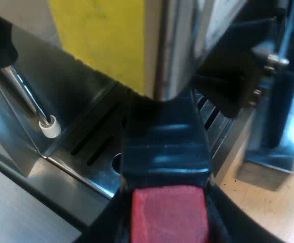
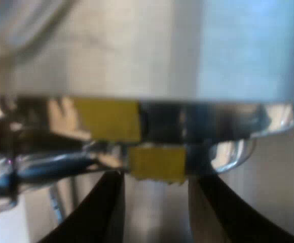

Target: Put the handle in the coffee machine

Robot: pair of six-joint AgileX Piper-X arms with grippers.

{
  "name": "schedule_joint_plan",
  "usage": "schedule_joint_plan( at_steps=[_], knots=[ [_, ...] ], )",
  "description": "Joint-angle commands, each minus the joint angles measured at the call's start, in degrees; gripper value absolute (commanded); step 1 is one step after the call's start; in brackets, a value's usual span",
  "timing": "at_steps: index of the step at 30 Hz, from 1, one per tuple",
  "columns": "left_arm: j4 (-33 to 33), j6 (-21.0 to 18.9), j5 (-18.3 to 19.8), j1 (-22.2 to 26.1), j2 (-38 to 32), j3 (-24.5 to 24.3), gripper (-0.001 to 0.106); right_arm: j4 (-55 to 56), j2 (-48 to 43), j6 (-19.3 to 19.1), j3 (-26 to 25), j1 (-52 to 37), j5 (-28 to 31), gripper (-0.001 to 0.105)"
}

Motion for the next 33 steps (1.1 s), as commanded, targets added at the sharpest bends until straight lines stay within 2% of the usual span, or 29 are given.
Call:
schedule_joint_plan(
  at_steps=[1, 5, 7, 10, 15, 21, 27, 30, 31, 32, 33],
  knots=[
    [-7.08, -2.20, 8.84, -0.03, -1.95, -2.53, 0.000, -0.89, 2.16, -1.14, -3.42, -0.34, 5.59, 0.033],
    [-7.08, -2.20, 8.84, -0.03, -1.95, -2.53, 0.000, -3.65, 3.93, -1.14, -5.30, -0.34, 5.89, 0.033],
    [-7.08, -2.20, 8.84, -0.03, -1.95, -2.53, 0.000, -5.65, 5.13, -1.39, -7.21, -0.34, 9.74, 0.033],
    [-7.08, -2.20, 8.84, -0.03, -1.95, -2.53, 0.000, -6.98, 5.14, -1.48, -8.33, -0.34, 10.21, 0.033],
    [-7.08, -2.20, 8.84, -0.03, -1.95, -2.53, 0.000, -10.62, 5.14, -5.42, -8.48, -0.34, 10.56, 0.033],
    [-7.08, -2.20, 7.35, -0.03, -1.95, -2.53, 0.000, -15.99, 5.14, -6.53, -8.48, -0.34, 10.56, 0.033],
    [-7.08, -2.20, 7.52, -0.03, -1.95, -2.53, 0.001, -19.84, 5.00, -8.37, -8.48, -0.34, 10.56, 0.033],
    [-7.08, -2.20, 7.48, -0.03, -1.95, -2.53, 0.017, -21.49, 5.00, -11.05, -8.60, -0.34, 10.56, 0.033],
    [-7.08, -2.20, 7.48, -0.03, -1.95, -2.53, 0.028, -22.07, 5.00, -11.69, -8.57, -0.34, 10.56, 0.033],
    [-7.08, -2.20, 7.48, -0.03, -1.95, -2.53, 0.032, -22.41, 5.00, -11.76, -8.57, -0.34, 10.56, 0.033],
    [-7.08, -2.20, 7.48, -0.03, -1.95, -2.53, 0.042, -22.81, 5.00, -11.75, -8.57, -0.34, 10.56, 0.033]
  ],
)
